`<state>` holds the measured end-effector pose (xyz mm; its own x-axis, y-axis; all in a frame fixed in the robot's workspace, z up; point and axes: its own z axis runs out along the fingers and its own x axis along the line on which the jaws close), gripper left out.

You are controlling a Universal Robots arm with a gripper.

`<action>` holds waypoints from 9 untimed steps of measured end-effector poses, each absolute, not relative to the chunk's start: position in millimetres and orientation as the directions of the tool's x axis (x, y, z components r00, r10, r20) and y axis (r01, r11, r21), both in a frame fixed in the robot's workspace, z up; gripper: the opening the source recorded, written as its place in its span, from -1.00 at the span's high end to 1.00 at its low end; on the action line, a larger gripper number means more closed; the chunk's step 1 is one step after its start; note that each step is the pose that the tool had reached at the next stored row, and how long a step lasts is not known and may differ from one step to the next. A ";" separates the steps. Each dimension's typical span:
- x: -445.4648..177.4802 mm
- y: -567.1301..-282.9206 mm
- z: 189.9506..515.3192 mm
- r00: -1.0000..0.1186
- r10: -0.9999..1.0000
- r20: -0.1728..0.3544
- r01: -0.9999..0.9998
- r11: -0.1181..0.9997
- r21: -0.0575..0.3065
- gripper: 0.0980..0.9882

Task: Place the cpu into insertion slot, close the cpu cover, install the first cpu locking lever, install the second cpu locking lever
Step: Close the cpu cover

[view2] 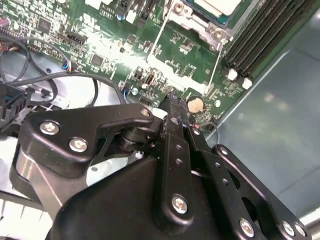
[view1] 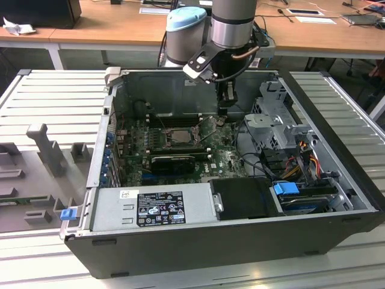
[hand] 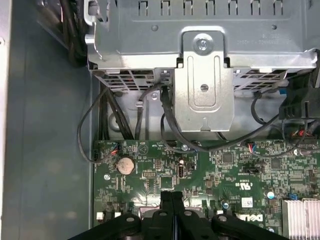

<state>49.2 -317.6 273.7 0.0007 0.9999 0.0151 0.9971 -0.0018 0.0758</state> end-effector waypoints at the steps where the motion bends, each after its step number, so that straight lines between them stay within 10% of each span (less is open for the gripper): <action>1: 51.7 -317.6 269.4 -0.010 1.000 0.015 0.997 0.008 0.076 0.98; 9: 56.2 -317.7 249.4 -0.053 0.998 0.016 0.997 0.052 0.059 0.98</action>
